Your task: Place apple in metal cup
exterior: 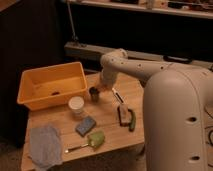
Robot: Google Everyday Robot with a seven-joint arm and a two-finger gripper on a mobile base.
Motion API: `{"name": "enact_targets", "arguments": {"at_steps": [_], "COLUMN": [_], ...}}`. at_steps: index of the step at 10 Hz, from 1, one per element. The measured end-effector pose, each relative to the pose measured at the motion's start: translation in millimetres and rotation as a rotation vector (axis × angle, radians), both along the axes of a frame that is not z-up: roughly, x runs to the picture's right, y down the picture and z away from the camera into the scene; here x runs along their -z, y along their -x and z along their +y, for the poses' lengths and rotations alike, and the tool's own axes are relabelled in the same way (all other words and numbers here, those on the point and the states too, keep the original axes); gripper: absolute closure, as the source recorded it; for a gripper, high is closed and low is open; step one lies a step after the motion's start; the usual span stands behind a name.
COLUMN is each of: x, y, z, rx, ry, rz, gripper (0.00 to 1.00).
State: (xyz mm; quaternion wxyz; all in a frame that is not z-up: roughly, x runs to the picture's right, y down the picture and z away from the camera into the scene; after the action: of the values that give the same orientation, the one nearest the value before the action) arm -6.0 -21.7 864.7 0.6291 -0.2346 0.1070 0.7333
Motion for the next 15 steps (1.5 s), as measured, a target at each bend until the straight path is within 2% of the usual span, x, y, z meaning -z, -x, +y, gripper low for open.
{"name": "enact_targets", "arguments": {"at_steps": [5,8,11,12,15], "x": [3.7,4.3,4.8,4.8,3.6], "y": [22.4,37.4,40.4,43.5,45.0], "z": [-13.6,-12.2,-9.6,-8.2,-3.4], "rx": [0.013,0.054,0.082,0.089,0.100], "ry": [-0.004,-0.004,0.003,0.005,0.013], "rz": [-0.069,-0.078,-0.074,-0.076,-0.075], "gripper": [1.00,1.00,1.00,0.95,0.70]}}
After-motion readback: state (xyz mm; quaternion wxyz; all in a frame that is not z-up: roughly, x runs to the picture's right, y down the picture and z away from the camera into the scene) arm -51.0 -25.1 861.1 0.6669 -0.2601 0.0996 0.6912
